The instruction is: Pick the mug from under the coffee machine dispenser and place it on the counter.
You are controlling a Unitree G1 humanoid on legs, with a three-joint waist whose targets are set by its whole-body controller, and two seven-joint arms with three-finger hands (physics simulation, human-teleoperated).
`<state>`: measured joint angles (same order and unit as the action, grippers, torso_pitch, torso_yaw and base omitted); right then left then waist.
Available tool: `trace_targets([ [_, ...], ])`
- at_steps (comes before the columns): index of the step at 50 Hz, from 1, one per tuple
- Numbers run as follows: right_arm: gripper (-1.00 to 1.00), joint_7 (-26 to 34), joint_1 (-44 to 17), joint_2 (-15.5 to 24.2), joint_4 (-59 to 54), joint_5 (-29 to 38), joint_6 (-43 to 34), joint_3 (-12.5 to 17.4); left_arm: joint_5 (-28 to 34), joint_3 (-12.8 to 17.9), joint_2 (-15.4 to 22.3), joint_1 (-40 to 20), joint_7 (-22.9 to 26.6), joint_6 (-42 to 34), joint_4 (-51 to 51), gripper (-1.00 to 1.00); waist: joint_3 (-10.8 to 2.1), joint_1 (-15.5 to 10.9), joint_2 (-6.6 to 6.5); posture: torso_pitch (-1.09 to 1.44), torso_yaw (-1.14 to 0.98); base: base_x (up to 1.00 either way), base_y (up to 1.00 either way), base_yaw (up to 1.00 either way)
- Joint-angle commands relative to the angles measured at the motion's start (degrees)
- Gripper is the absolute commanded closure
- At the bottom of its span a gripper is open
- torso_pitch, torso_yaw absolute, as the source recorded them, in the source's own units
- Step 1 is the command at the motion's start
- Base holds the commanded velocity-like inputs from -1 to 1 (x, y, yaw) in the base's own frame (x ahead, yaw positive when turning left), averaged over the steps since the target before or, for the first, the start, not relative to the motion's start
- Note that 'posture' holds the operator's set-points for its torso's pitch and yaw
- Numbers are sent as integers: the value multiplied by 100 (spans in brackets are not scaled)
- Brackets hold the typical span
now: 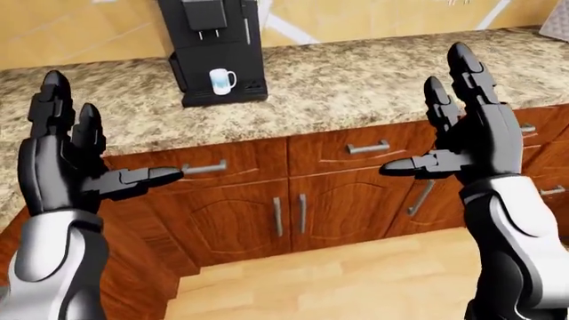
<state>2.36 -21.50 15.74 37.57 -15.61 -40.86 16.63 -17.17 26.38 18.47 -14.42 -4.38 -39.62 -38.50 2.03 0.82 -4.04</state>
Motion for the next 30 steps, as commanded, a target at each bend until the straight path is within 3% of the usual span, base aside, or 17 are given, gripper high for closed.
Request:
trace_targets([
  [1, -100, 16, -92, 59, 126, -42, 103, 31, 23, 54, 46, -64, -22, 128, -128, -100, -92, -40, 47, 0, 0, 29, 23, 0],
  [2, -100, 18, -86, 59, 134, -52, 96, 37, 25, 52, 44, -61, -22, 129, -129, -100, -35, -36, -52, 0, 0, 29, 25, 0],
  [4, -100, 19, -70, 53, 121, -60, 105, 37, 12, 69, 56, -73, -24, 102, -149, -100, -19, -94, 21, 0, 0, 29, 25, 0],
  [10, -100, 1, -70, 57, 144, -88, 84, 43, 27, 50, 39, -52, -25, 131, -148, -100, 42, -173, 443, 0, 0, 29, 28, 0],
  [12, -100, 0, -70, 62, 131, -87, 93, 46, 23, 60, 43, -57, -23, 123, -148, -100, -54, -181, 714, 0, 0, 29, 29, 0],
  [13, -100, -1, -70, 63, 135, -89, 91, 43, 21, 67, 45, -56, -20, 124, -144, -100, -62, -121, 627, 0, 0, 30, 28, 0],
  [15, -100, -7, -83, 71, 145, -100, 76, 52, 13, 68, 48, -61, -24, 107, -161, -100, -8, -99, 675, 0, 0, 29, 28, 0],
  [18, -100, -23, -116, 86, 164, -124, 32, 63, -1, 81, 65, -83, -32, 79, -171, -100, -79, -42, 635, 0, 0, 29, 29, 0],
  [21, -100, -34, -131, 100, 166, -138, 17, 69, -22, 92, 82, -108, -46, 40, -186, -100, -7, 6, 480, 0, 0, 29, 28, 0],
  [24, -100, -42, -145, 115, 190, -164, -16, 82, -44, 104, 95, -120, -56, 15, -204, -100, -37, 48, 165, 0, 0, 29, 29, 0],
  [25, -100, -48, -141, 113, 184, -160, -5, 77, -45, 105, 96, -115, -57, 22, -201, -100, -120, 54, -41, 0, 0, 30, 29, 0],
  [26, -100, -52, -142, 112, 190, -166, -9, 79, -45, 108, 96, -110, -56, 31, -196, -100, -309, 47, -273, 0, 0, 29, 29, 0],
  [27, -100, -61, -145, 113, 180, -169, -10, 83, -42, 93, 95, -119, -70, 21, -195, -100, -68, -27, -52, 0, 0, 29, 30, 0],
  [28, -100, -76, -159, 115, 169, -179, -17, 91, -44, 99, 92, -106, -60, 45, -179, -100, 17, -39, -99, 0, 0, 29, 32, 0],
  [30, -100, -91, -161, 111, 182, -213, -35, 91, -58, 113, 105, -115, -66, 28, -188, -100, -52, -92, 20, 0, 0, 23, 35, 0],
])
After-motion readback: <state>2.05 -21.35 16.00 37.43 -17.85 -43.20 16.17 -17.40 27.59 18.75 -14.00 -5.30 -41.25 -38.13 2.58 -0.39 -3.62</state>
